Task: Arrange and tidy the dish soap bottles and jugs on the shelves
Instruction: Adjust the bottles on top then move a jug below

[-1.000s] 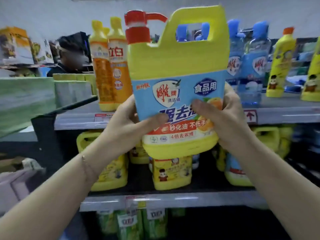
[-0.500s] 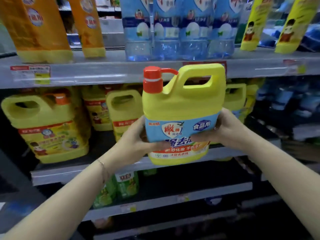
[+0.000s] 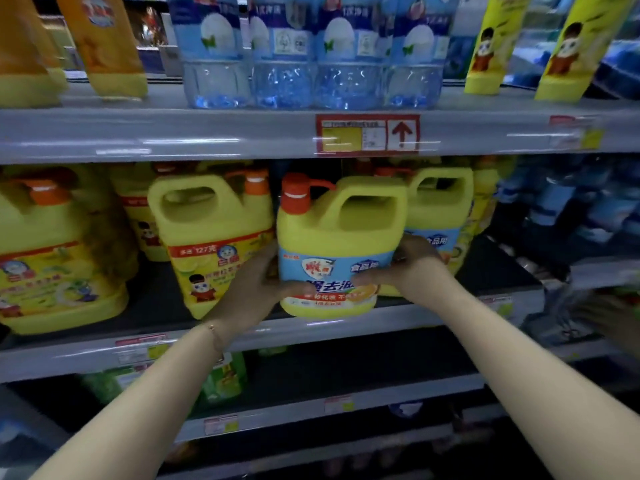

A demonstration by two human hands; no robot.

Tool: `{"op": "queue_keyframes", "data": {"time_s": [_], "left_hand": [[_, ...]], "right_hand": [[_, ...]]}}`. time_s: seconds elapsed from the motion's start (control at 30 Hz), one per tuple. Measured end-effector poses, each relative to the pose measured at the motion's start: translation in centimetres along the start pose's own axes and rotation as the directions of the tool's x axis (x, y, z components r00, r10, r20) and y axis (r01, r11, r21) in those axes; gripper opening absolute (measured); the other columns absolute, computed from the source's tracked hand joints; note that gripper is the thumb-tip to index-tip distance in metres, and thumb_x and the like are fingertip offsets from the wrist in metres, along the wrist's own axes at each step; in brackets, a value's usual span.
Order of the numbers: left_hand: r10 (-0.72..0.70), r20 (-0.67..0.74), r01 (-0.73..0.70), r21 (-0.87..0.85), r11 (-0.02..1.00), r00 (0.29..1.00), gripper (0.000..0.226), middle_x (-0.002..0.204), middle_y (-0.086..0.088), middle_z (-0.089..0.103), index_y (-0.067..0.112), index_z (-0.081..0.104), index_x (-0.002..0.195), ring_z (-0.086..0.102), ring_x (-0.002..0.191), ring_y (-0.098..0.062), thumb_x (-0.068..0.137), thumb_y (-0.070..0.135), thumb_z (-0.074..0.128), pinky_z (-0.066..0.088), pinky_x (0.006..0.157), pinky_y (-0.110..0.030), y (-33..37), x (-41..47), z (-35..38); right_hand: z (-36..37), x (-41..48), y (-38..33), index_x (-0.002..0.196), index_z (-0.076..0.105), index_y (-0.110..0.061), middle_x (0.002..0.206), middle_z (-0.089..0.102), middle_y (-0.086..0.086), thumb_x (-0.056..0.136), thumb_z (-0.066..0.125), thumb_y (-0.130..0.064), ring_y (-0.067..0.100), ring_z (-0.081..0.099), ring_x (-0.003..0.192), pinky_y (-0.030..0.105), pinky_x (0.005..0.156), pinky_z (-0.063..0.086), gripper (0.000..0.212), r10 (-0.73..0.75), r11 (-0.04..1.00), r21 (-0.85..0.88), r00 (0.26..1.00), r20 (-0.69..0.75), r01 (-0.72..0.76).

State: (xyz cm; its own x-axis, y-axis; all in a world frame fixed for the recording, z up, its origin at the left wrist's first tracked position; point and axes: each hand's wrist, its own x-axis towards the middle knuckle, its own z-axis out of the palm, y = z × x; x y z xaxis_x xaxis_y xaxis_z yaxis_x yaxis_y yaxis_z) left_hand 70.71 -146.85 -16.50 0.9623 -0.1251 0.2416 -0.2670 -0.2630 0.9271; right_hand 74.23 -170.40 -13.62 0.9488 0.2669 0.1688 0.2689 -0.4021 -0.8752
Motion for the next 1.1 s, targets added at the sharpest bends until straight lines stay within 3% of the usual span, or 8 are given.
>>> {"op": "queue_keyframes", "data": {"time_s": [0.1, 0.2, 0.27, 0.33, 0.5, 0.8, 1.0, 1.1], "left_hand": [[0.003, -0.071, -0.004, -0.009, 1.000, 0.997, 0.065, 0.118, 0.002, 0.068, 0.011, 0.055, 0.126, 0.066, 0.105, -0.012, 0.067, 0.022, 0.081, 0.056, 0.088, -0.037, -0.5, 0.0, -0.1], [-0.002, -0.151, 0.000, -0.010, 1.000, 0.988, 0.069, 0.116, 0.002, 0.069, 0.014, 0.058, 0.123, 0.067, 0.105, -0.015, 0.063, 0.037, 0.083, 0.057, 0.085, -0.039, -0.9, -0.2, 0.3], [0.004, -0.213, -0.002, 0.006, 1.000, 0.977, 0.070, 0.113, 0.008, 0.070, 0.019, 0.059, 0.123, 0.067, 0.103, -0.012, 0.060, 0.043, 0.078, 0.057, 0.082, -0.036, -1.0, -0.5, 0.9], [0.009, -0.293, 0.004, 0.043, 0.999, 0.956, 0.066, 0.107, 0.019, 0.070, 0.024, 0.060, 0.120, 0.066, 0.096, -0.006, 0.062, 0.047, 0.080, 0.057, 0.076, -0.030, -1.0, -1.1, 1.8], [-0.027, -0.511, 0.056, 0.041, 0.998, 0.859, 0.049, 0.101, 0.018, 0.065, 0.025, 0.058, 0.118, 0.060, 0.093, -0.007, 0.074, 0.020, 0.079, 0.052, 0.070, -0.028, -1.0, -1.3, 3.6], [0.003, -0.643, 0.143, 0.175, 0.974, 0.766, 0.061, 0.120, -0.002, 0.060, 0.018, 0.051, 0.126, 0.058, 0.107, -0.024, 0.074, 0.038, 0.077, 0.053, 0.083, -0.044, -1.7, 1.6, 6.8], [0.060, -0.657, 0.123, 0.229, 0.966, 0.752, 0.066, 0.125, -0.005, 0.058, 0.013, 0.046, 0.131, 0.057, 0.110, -0.024, 0.077, 0.038, 0.074, 0.053, 0.083, -0.040, -1.8, 1.7, 7.6], [0.073, -0.681, 0.086, 0.196, 0.977, 0.729, 0.076, 0.129, -0.007, 0.052, 0.006, 0.036, 0.132, 0.050, 0.106, -0.005, 0.074, 0.026, 0.081, 0.048, 0.076, -0.023, -1.3, 1.4, 8.0]], "right_hand": [[1.0, -0.1, 0.2, 0.095, 0.069, -0.018, 0.088, 0.070, -0.016, 0.055, 0.091, -0.017, -0.011, 0.064, 0.079, 0.016, 0.074, 0.054, 0.045, -0.063, 0.998, 0.017, 0.994, -0.088, 0.064], [1.5, -0.4, 0.9, 0.092, 0.071, -0.014, 0.088, 0.072, -0.009, 0.058, 0.087, -0.039, 0.002, 0.067, 0.081, 0.023, 0.071, 0.055, 0.045, -0.208, 0.969, -0.184, 0.947, -0.247, 0.165], [1.5, -0.5, 1.6, 0.093, 0.070, -0.015, 0.091, 0.070, -0.006, 0.060, 0.074, -0.061, 0.008, 0.064, 0.082, 0.026, 0.066, 0.051, 0.057, -0.323, 0.904, -0.381, 0.894, -0.311, 0.194], [1.7, -0.3, 2.6, 0.096, 0.068, -0.014, 0.097, 0.066, -0.002, 0.064, 0.065, -0.067, 0.015, 0.063, 0.087, 0.028, 0.064, 0.049, 0.063, -0.425, 0.844, -0.485, 0.838, -0.342, 0.230], [1.2, -0.1, 4.5, 0.103, 0.060, -0.007, 0.099, 0.056, 0.006, 0.079, 0.062, -0.046, 0.021, 0.057, 0.081, 0.024, 0.064, 0.042, 0.046, -0.481, 0.843, -0.469, 0.763, -0.432, 0.266], [1.7, 0.1, 6.0, 0.109, 0.052, -0.010, 0.106, 0.053, 0.013, 0.082, 0.056, -0.034, 0.019, 0.051, 0.096, 0.018, 0.077, 0.040, 0.037, -0.503, 0.838, -0.486, 0.701, -0.506, 0.250], [0.1, -0.2, 6.9, 0.113, 0.045, -0.009, 0.108, 0.047, 0.015, 0.080, 0.063, -0.033, 0.020, 0.048, 0.099, 0.021, 0.076, 0.040, 0.045, -0.432, 0.889, -0.408, 0.683, -0.590, 0.209], [-0.1, -0.3, 7.2, 0.112, 0.049, -0.002, 0.108, 0.047, 0.015, 0.078, 0.066, -0.026, 0.023, 0.050, 0.098, 0.025, 0.076, 0.040, 0.044, -0.402, 0.898, -0.400, 0.712, -0.576, 0.183]]}}
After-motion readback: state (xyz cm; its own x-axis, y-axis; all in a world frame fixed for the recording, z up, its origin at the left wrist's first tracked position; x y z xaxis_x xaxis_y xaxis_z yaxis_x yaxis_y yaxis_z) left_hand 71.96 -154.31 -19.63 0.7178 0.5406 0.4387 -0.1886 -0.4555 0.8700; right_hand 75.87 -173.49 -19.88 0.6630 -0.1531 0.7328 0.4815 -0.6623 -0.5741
